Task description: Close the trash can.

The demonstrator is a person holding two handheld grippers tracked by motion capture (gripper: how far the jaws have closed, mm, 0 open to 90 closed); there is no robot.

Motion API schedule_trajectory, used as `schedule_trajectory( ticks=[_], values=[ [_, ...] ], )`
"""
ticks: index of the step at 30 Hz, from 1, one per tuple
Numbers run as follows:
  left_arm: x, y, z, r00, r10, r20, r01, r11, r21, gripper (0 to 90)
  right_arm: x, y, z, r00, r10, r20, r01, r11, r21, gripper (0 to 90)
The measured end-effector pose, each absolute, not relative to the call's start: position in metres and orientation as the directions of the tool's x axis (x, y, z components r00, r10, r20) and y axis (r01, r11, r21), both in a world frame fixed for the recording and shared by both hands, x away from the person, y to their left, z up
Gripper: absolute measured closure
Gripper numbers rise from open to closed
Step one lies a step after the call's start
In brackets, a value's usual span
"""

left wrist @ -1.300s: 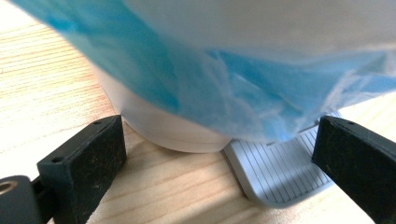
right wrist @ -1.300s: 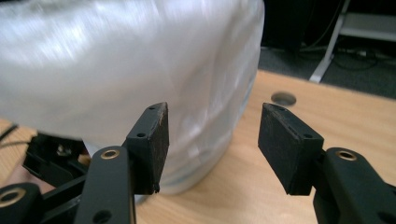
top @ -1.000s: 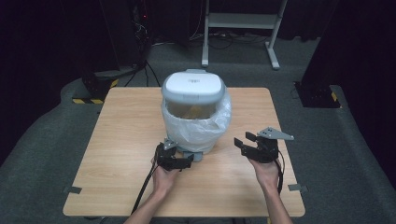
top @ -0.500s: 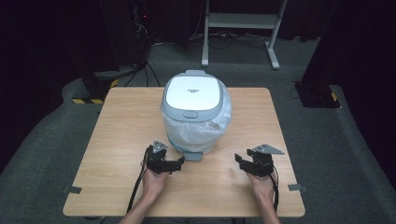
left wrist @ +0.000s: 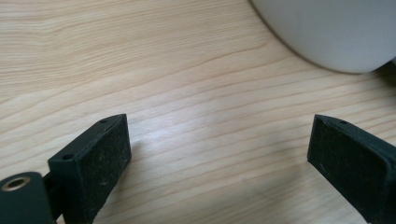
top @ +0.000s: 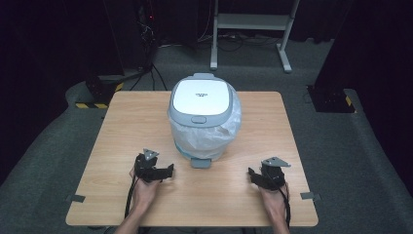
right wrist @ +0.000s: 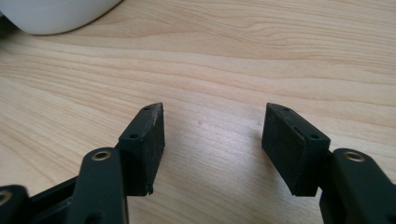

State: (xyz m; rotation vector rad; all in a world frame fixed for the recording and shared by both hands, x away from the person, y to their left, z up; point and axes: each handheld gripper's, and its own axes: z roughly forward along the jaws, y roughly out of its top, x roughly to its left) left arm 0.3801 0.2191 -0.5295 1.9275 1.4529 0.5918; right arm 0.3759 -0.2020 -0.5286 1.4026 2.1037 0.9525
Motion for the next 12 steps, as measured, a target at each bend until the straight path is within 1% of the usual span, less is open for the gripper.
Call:
schedule_trajectory(
  ticks=[2, 4, 12],
  values=[
    [0.3795, 0.219, -0.5308, 0.282, 0.959, 0.008, 0.663, -0.201, 0.721, 6.2, 0.376, -0.2012, -0.5289, -0.389, 0.921, -0.005, 0.616, 0.264, 0.742, 35.9],
    [0.3791, 0.2181, -0.5307, 0.278, 0.96, 0.02, 0.661, -0.206, 0.721, 6.2, 0.3763, -0.2007, -0.5291, -0.387, 0.922, -0.015, 0.616, 0.271, 0.739, 33.1],
    [0.3789, 0.2181, -0.5309, 0.275, 0.961, 0.021, 0.662, -0.205, 0.721, 6.1, 0.3767, -0.2005, -0.5295, -0.353, 0.935, -0.015, 0.636, 0.252, 0.73, 22.7]
  ],
)
